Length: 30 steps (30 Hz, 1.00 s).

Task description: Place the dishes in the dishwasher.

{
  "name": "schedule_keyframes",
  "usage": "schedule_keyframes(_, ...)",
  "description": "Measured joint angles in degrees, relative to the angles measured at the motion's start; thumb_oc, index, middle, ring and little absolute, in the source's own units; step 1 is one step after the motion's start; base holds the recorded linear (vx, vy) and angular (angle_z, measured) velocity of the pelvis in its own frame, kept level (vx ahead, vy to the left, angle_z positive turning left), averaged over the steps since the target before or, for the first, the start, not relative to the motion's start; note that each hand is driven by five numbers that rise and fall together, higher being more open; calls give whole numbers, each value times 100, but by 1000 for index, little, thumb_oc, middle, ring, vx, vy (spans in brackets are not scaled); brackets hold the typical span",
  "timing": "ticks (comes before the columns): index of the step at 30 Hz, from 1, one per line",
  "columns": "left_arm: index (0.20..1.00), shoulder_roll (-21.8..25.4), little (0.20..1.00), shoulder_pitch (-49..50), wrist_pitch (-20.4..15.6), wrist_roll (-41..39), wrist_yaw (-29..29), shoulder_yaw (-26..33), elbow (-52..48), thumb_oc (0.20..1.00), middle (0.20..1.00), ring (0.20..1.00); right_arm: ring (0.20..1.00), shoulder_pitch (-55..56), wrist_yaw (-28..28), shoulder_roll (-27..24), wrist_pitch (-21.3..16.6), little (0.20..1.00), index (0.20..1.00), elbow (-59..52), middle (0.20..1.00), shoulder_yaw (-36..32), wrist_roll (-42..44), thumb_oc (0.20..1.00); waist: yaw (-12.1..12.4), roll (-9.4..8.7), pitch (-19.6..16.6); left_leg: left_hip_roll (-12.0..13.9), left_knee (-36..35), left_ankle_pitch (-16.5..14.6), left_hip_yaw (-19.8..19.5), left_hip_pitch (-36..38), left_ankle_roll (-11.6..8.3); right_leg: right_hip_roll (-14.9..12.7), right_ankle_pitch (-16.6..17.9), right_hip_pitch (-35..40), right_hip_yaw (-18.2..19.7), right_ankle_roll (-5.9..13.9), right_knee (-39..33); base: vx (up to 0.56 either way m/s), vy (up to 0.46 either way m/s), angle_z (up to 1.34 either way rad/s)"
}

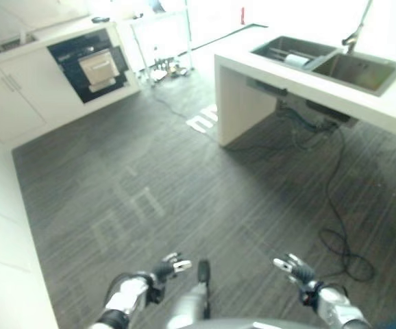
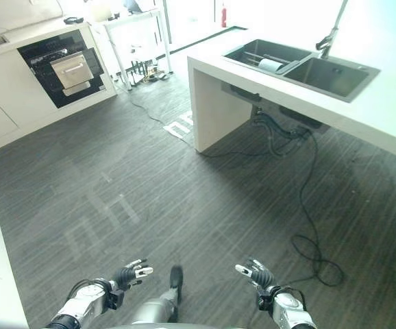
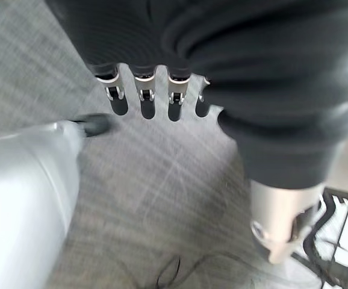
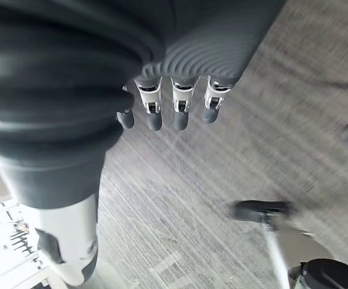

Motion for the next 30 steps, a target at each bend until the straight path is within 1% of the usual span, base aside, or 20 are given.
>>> schedule_keyframes(2,1000,-39,1000,101,-2,5,-8,-26,97,1000,1000,1000,1000,69,1,148,-69,1000,1000,336,1000,-7,-49,1000,37,-270,-13,-359,579,460,428,150,25,-511,-234,228,52,224,556,403,273,-64)
schedule_keyframes(4,1000,34,1000,60,-16,4,-63,-4,185,1000,1000,1000,1000,136,2,328,-88,1000,1000,323,1000,-12,-113,1000,16,-358,-28,-447,643,898,693,536,631,-719,25,41,-44,583,1465,389,291,-73)
schedule_keyframes(7,1000,232,1000,-597,-54,19,-56,-249,558,1000,1000,1000,1000,233,-9,552,-112,1000,1000,62,1000,18,-115,1000,-171,-450,-105,-648,439,598,954,1077,1039,-778,-157,-930,-337,874,2706,329,297,-53)
schedule_keyframes(9,1000,193,1000,-939,-69,17,-56,-254,527,1000,1000,1000,1000,436,-16,543,-137,1000,1000,92,1000,-12,-162,1000,-381,-363,-136,-831,352,367,966,1557,1370,-821,402,-1659,-338,799,4128,270,286,-9)
schedule_keyframes(11,1000,204,1000,-957,-41,5,-49,-301,381,1000,1000,1000,1000,562,-19,527,-232,1000,1000,50,1000,1,-186,1000,-441,-168,-167,-835,365,63,1111,1792,1575,-830,262,-2709,-655,606,5474,313,193,-37)
schedule_keyframes(13,1000,195,1000,-697,77,0,-38,-230,251,1000,1000,1000,1000,439,-19,316,-332,1000,1000,-169,1000,4,-230,1000,-435,-78,-137,-850,348,-252,1329,2054,1301,-923,64,-3760,-1803,381,4745,319,-103,-56)
schedule_keyframes(14,1000,192,1000,-471,90,-3,-41,-221,98,1000,1000,1000,1000,523,-11,295,-333,1000,1000,-288,1000,184,-238,1000,-438,-290,-148,-757,550,-886,1786,2145,295,-500,405,-3771,-1776,297,1998,374,-246,24)
schedule_keyframes(16,1000,275,1000,-427,96,-4,-3,-164,41,1000,1000,1000,1000,496,8,487,-440,1000,1000,-91,1000,176,-211,1000,-529,-687,-29,-909,1133,-1209,1923,2076,1070,-756,1123,-3891,-1646,578,395,370,-237,67)
schedule_keyframes(17,1000,208,1000,-289,183,-2,37,-136,256,1000,1000,1000,1000,266,42,512,-339,1000,1000,158,1000,175,-213,1000,-516,-667,-62,-932,911,-1258,1919,2430,965,-693,1497,-3875,-1630,422,11,328,-250,22)
schedule_keyframes(18,1000,161,1000,-246,186,-3,56,-139,288,1000,1000,1000,1000,212,52,504,-324,1000,1000,197,1000,168,-216,1000,-526,-551,-70,-869,707,-1269,1872,2718,942,-527,1632,-3846,-1663,313,83,314,-306,4)
schedule_keyframes(19,1000,107,1000,-146,178,-3,72,-92,303,1000,1000,1000,1000,80,59,522,-309,1000,1000,351,1000,169,-218,1000,-465,-349,-96,-742,587,-1323,1813,3005,831,-178,1756,-3743,-1956,-36,563,308,-366,-18)
schedule_keyframes(20,1000,7,1000,-13,178,1,83,19,350,1000,1000,1000,1000,46,65,523,-308,1000,1000,523,1000,165,-221,1000,-434,-238,-214,-736,631,-1326,1763,3203,815,179,1742,-3552,-2216,-540,894,275,-373,-26)
schedule_keyframes(21,1000,-89,1000,68,158,1,105,44,400,1000,1000,1000,1000,99,80,468,-319,1000,1000,650,1000,111,-223,1000,-450,-240,-331,-845,896,-1345,1717,3271,576,408,2136,-3242,-2032,-990,751,267,-345,-29)
schedule_keyframes(22,1000,-271,1000,84,137,-2,126,22,546,1000,1000,1000,1000,12,84,384,-295,1000,1000,928,1000,-70,-225,1000,-342,-99,-354,-818,1661,-1366,1633,3028,249,337,2046,-2854,-1695,-1027,432,310,-399,-16)
schedule_keyframes(23,1000,-225,1000,67,108,-4,131,20,600,1000,1000,1000,1000,89,94,384,-240,1000,1000,975,1000,-58,-234,1000,-290,-242,-341,-694,1629,-1534,1509,2938,197,246,2050,-2467,-1503,-1021,99,285,-396,-29)
schedule_keyframes(25,1000,-252,1000,14,-66,-8,177,340,1014,1000,1000,1000,1000,101,231,276,-258,1000,1000,1030,1000,-54,-238,1000,-329,-164,-325,28,2055,-1085,991,2253,-271,295,1764,-2255,-1500,-605,374,252,-396,-46)
schedule_keyframes(26,1000,-307,1000,-22,-119,-9,207,443,1523,1000,1000,1000,1000,-44,258,247,-225,1000,1000,1104,1000,-32,-274,1000,-351,-208,-311,8,3495,-881,1000,1654,-474,279,1457,-2258,-1558,-657,666,218,-307,-73)
schedule_keyframes(28,1000,-324,1000,-93,-171,-17,212,452,1868,1000,1000,1000,1000,-54,276,298,-175,1000,1000,1221,1000,7,-337,1000,-330,-365,-249,36,5161,77,1136,856,-487,196,1276,-1988,-1470,-599,520,194,-124,-60)
schedule_keyframes(29,1000,-333,1000,-132,-216,-18,208,445,1937,1000,1000,1000,1000,-39,281,344,-137,1000,1000,1356,1000,-8,-345,1000,-303,-441,-213,82,5614,-172,1132,456,-303,182,1197,-1760,-1460,-716,325,195,52,-20)
schedule_keyframes(30,1000,-334,1000,-158,-278,-17,203,439,1941,1000,1000,1000,1000,-63,278,380,-57,1000,1000,1494,1000,-7,-395,1000,-257,-510,-123,144,5196,-515,1164,288,-4,155,1231,-1477,-1465,-659,162,233,95,-16)
